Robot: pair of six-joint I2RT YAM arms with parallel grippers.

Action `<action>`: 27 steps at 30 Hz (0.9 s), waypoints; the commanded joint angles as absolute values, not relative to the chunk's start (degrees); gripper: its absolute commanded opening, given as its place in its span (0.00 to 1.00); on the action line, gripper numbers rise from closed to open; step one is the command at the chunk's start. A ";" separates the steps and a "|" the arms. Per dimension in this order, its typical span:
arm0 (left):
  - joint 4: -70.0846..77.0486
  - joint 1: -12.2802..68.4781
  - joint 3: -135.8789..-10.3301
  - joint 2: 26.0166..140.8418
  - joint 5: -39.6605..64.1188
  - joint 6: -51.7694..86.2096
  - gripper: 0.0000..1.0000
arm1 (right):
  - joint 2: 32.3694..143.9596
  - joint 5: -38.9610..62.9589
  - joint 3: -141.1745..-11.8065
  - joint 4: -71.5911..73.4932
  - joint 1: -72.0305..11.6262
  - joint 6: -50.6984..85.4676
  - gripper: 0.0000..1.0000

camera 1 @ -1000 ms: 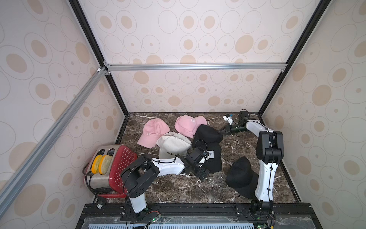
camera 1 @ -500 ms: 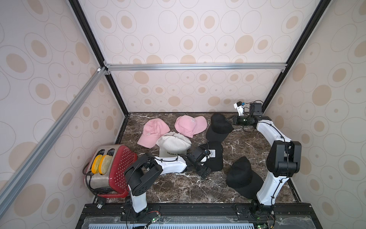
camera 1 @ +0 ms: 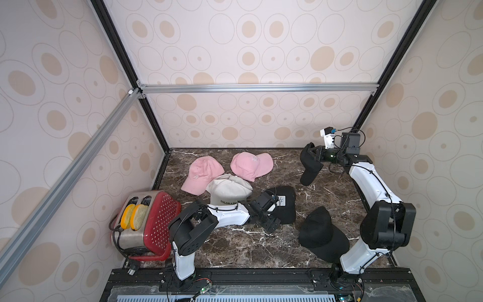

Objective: Stack the baseball caps by color
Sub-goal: Adjust the baseball cap at the center of the board.

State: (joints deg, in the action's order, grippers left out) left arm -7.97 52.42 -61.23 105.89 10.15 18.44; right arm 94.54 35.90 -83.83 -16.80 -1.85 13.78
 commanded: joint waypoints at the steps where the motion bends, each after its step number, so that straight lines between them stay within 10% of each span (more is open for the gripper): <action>1: -10.09 51.61 -64.08 106.66 9.09 19.52 0.99 | 90.38 36.74 -81.63 -16.39 -1.68 12.28 0.00; 15: -11.92 51.40 -67.02 107.12 9.80 19.96 0.99 | 81.57 42.06 -73.58 -16.36 -1.74 14.71 0.00; 27: -10.40 50.90 -58.58 78.78 23.38 7.25 0.99 | 68.80 48.60 -65.50 -15.81 -3.39 14.75 0.00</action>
State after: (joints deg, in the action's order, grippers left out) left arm -10.94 51.72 -60.90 83.70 19.81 14.09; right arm 71.42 44.16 -67.99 -19.22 -2.17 13.91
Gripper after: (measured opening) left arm 0.991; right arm 0.039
